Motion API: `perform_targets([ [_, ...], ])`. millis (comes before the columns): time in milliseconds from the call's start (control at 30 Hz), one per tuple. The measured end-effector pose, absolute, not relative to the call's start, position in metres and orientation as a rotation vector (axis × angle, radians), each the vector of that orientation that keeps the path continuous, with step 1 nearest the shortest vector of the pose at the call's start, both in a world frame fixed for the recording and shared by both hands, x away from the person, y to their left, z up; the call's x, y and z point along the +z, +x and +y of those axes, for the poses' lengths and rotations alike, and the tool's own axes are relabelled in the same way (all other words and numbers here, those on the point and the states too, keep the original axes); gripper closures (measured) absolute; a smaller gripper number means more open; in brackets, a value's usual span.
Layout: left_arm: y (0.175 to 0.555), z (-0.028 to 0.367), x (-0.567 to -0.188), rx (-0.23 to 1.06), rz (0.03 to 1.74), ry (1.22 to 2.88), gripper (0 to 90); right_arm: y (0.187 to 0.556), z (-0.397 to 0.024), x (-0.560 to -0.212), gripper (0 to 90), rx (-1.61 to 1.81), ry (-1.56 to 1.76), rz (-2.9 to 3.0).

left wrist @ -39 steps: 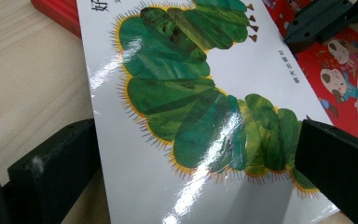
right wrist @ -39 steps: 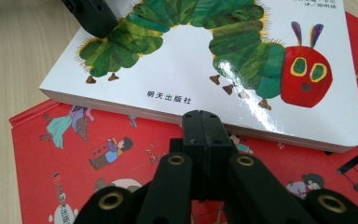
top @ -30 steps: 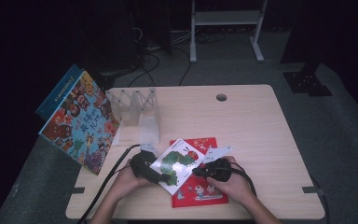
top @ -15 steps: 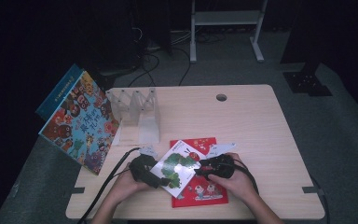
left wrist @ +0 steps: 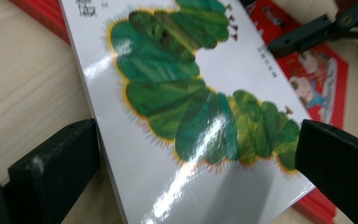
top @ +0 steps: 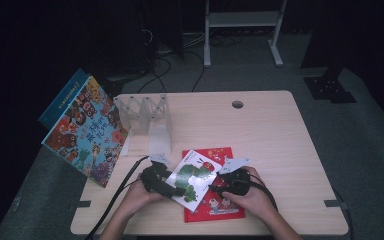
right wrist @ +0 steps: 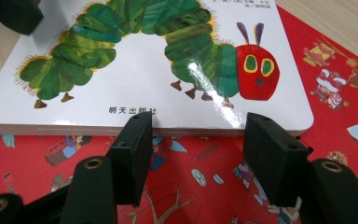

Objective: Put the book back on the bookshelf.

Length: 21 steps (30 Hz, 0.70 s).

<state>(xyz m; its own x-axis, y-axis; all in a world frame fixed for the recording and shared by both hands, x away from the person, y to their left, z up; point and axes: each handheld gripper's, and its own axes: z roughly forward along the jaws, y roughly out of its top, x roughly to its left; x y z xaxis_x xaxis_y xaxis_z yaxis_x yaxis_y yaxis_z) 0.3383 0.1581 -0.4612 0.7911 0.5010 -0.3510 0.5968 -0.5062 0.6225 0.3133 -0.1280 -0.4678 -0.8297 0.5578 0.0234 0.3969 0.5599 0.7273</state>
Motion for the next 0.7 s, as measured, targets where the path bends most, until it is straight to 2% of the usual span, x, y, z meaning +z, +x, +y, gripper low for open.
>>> perform_targets([
  [300, 0.335, 0.1637, -0.4663, -0.157, 0.807, 2.249, 2.5, 0.3125, -0.1315, -0.4693, 35.9, 1.102, 0.796, 2.587],
  [600, 0.3343, 0.1664, -0.4657, -0.247, 0.84, 2.218, 3.0, 0.3119, -0.131, -0.4701, 28.6, 1.097, 0.778, 2.592],
  [633, 0.3342, 0.1659, -0.466, -0.254, 0.844, 2.207, 3.0, 0.3108, -0.1316, -0.4709, 26.6, 1.103, 0.786, 2.584],
  [700, 0.3346, 0.1638, -0.4664, -0.282, 0.844, 2.193, 3.1, 0.3085, -0.1333, -0.4746, 17.0, 1.144, 0.766, 2.586],
])
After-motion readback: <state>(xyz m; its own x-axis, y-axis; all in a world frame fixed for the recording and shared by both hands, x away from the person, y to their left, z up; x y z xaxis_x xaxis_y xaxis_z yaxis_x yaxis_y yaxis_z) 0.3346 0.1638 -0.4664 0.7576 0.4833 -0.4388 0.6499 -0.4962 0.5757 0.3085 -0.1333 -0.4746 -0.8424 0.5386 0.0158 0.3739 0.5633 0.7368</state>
